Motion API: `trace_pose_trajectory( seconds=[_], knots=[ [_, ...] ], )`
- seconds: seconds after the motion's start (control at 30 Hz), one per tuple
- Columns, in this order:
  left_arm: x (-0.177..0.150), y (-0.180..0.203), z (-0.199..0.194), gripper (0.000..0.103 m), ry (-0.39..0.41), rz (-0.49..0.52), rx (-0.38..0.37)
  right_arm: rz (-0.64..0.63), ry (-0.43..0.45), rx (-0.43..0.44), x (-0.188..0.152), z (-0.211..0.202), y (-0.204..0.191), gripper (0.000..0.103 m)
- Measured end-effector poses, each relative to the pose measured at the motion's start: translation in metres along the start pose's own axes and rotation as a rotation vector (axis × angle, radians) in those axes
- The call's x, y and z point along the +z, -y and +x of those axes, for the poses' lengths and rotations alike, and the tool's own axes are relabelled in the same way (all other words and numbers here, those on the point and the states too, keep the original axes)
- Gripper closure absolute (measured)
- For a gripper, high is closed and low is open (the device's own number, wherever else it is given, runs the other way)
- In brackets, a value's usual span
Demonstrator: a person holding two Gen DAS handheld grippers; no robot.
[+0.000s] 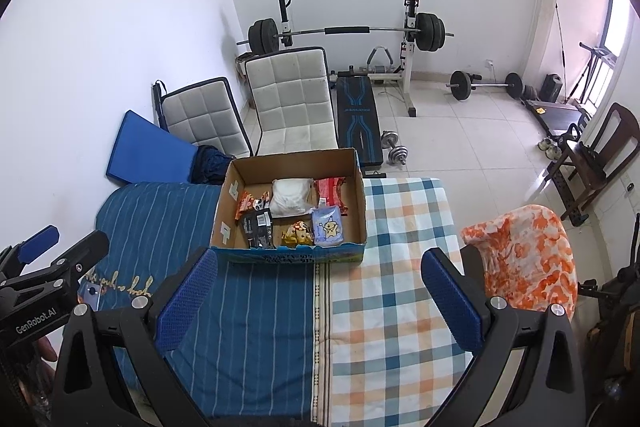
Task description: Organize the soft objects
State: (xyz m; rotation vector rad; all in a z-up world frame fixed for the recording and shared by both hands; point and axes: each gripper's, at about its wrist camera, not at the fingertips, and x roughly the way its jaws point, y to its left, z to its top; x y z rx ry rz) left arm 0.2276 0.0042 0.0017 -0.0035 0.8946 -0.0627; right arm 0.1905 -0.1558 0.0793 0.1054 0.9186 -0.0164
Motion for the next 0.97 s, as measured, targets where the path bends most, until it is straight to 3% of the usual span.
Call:
trace_pose_trajectory(
  seconds=[0.97],
  knots=[
    [-0.003,0.001,-0.005,0.001,0.005,-0.015,0.002,0.008,0.006,-0.034,-0.008,-0.010,0.004,0.000]
  ],
)
